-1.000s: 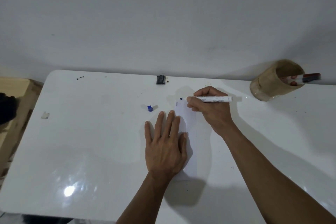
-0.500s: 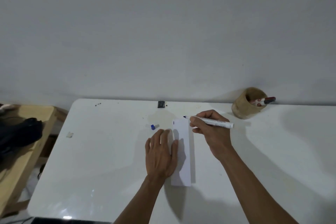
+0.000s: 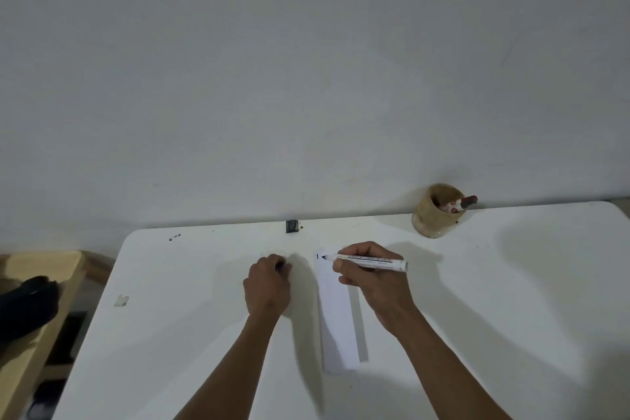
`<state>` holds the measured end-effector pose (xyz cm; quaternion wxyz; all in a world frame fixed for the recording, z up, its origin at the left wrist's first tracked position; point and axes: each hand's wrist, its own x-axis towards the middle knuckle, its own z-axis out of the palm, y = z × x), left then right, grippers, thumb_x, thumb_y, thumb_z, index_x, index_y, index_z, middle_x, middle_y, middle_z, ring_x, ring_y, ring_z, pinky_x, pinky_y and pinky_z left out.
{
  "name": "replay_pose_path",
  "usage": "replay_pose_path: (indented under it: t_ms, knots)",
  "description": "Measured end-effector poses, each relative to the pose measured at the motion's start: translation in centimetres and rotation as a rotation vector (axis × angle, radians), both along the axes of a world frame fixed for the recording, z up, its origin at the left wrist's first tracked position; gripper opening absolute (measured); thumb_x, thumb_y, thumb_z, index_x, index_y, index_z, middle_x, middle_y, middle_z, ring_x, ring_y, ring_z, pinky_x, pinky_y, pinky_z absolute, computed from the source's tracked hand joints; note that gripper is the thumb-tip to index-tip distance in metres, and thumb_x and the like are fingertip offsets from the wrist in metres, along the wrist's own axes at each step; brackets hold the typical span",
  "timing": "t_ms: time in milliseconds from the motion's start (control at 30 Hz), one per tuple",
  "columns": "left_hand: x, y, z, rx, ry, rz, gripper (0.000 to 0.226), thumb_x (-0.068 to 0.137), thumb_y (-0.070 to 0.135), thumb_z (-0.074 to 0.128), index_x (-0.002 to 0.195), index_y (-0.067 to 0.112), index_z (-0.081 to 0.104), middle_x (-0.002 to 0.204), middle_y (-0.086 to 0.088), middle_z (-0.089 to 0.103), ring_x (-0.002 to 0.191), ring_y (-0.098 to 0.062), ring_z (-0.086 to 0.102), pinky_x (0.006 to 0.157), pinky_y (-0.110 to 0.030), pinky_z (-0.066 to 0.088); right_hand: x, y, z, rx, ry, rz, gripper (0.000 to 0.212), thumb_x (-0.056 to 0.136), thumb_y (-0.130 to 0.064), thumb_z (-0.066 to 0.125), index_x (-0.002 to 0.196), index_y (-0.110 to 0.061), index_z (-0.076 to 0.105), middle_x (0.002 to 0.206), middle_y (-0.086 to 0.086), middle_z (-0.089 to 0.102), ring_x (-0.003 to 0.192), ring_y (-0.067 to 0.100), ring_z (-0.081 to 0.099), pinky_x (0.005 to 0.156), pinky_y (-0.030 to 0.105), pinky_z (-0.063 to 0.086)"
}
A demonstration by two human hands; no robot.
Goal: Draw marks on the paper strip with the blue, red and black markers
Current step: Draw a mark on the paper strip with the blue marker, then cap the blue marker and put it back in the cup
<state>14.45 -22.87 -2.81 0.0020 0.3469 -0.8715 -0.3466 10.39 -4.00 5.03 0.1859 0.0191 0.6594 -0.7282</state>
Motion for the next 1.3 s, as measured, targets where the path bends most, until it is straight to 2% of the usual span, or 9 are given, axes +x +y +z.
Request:
replay_pose_path:
  t_ms: [100, 200, 367, 567, 767, 933, 1067, 1300]
  knots:
    - [-0.1, 0.5, 3.0, 0.455, 0.260, 0.229, 0.008, 0.091, 0.020, 0.068, 0.090, 0.016, 0.075, 0.083, 0.002, 0.076, 0.087, -0.022, 0.071, 0.077, -0.033, 0.052, 0.1, -0.9, 1.1, -0.003, 0.033, -0.027, 0.012, 0.081, 0.003, 0.081, 0.084, 0.004, 0.070, 0.085, 0.022, 0.076, 0.075, 0.023, 0.075, 0.064, 0.032, 0.060]
    - [0.9, 0.6, 6.6, 0.848, 0.422, 0.310, 0.012, 0.093, 0.022, 0.068, 0.093, 0.012, 0.076, 0.082, 0.001, 0.076, 0.077, -0.016, 0.069, 0.078, -0.036, 0.057, 0.9, -2.4, 2.6, 0.013, 0.114, -0.030, 0.013, 0.081, -0.003, 0.084, 0.082, 0.000, 0.071, 0.080, 0.014, 0.077, 0.073, 0.023, 0.077, 0.062, 0.030, 0.061]
    - [2.5, 0.1, 9.5, 1.093, 0.503, 0.295, 0.019, 0.095, 0.022, 0.064, 0.099, 0.008, 0.075, 0.085, -0.001, 0.074, 0.078, -0.016, 0.066, 0.078, -0.034, 0.054, 2.1, -4.4, 4.2, -0.003, 0.160, -0.051, 0.017, 0.080, -0.008, 0.085, 0.083, 0.000, 0.071, 0.079, 0.014, 0.078, 0.076, 0.031, 0.078, 0.062, 0.031, 0.062]
    - [3.9, 0.1, 10.2, 1.152, 0.524, 0.259, 0.018, 0.094, 0.021, 0.064, 0.098, 0.008, 0.076, 0.088, -0.005, 0.073, 0.077, -0.017, 0.065, 0.078, -0.035, 0.054, 3.7, -5.0, 4.4, 0.035, 0.188, -0.073, 0.017, 0.080, -0.009, 0.086, 0.084, 0.000, 0.072, 0.078, 0.013, 0.078, 0.076, 0.031, 0.077, 0.060, 0.029, 0.061]
    - [4.7, 0.8, 10.3, 1.119, 0.523, 0.184, 0.020, 0.094, 0.019, 0.065, 0.101, 0.004, 0.075, 0.083, -0.006, 0.072, 0.074, -0.015, 0.066, 0.079, -0.034, 0.054, 4.7, -4.5, 4.5, 0.064, 0.182, -0.074, 0.015, 0.079, -0.013, 0.088, 0.081, -0.005, 0.075, 0.074, 0.002, 0.077, 0.066, 0.011, 0.072, 0.058, 0.028, 0.061]
    - [4.6, 1.7, 10.0, 1.165, 0.536, 0.180, 0.021, 0.091, 0.012, 0.067, 0.105, -0.003, 0.073, 0.086, -0.010, 0.075, 0.074, -0.018, 0.068, 0.083, -0.032, 0.055, 5.1, -3.5, 4.5, 0.064, 0.100, -0.122, 0.021, 0.078, -0.016, 0.088, 0.086, -0.001, 0.075, 0.079, 0.012, 0.077, 0.064, 0.013, 0.072, 0.059, 0.024, 0.058]
    - [4.3, 3.1, 9.9, 1.183, 0.548, 0.168, 0.013, 0.088, 0.004, 0.068, 0.100, -0.002, 0.073, 0.081, -0.008, 0.077, 0.076, -0.018, 0.070, 0.081, -0.028, 0.057, 5.2, -2.2, 4.3, 0.012, 0.043, -0.184, 0.021, 0.077, -0.014, 0.089, 0.085, -0.002, 0.074, 0.073, 0.007, 0.075, 0.063, 0.015, 0.070, 0.061, 0.024, 0.057]
    - [2.4, 6.2, 10.1, 1.154, 0.522, 0.109, 0.013, 0.087, 0.004, 0.070, 0.098, 0.003, 0.074, 0.082, -0.006, 0.078, 0.080, -0.017, 0.072, 0.081, -0.027, 0.058, 4.4, 1.2, 4.9, -0.086, -0.037, -0.185, 0.020, 0.076, -0.013, 0.089, 0.087, -0.008, 0.073, 0.077, 0.007, 0.073, 0.070, 0.017, 0.070, 0.067, 0.027, 0.056]
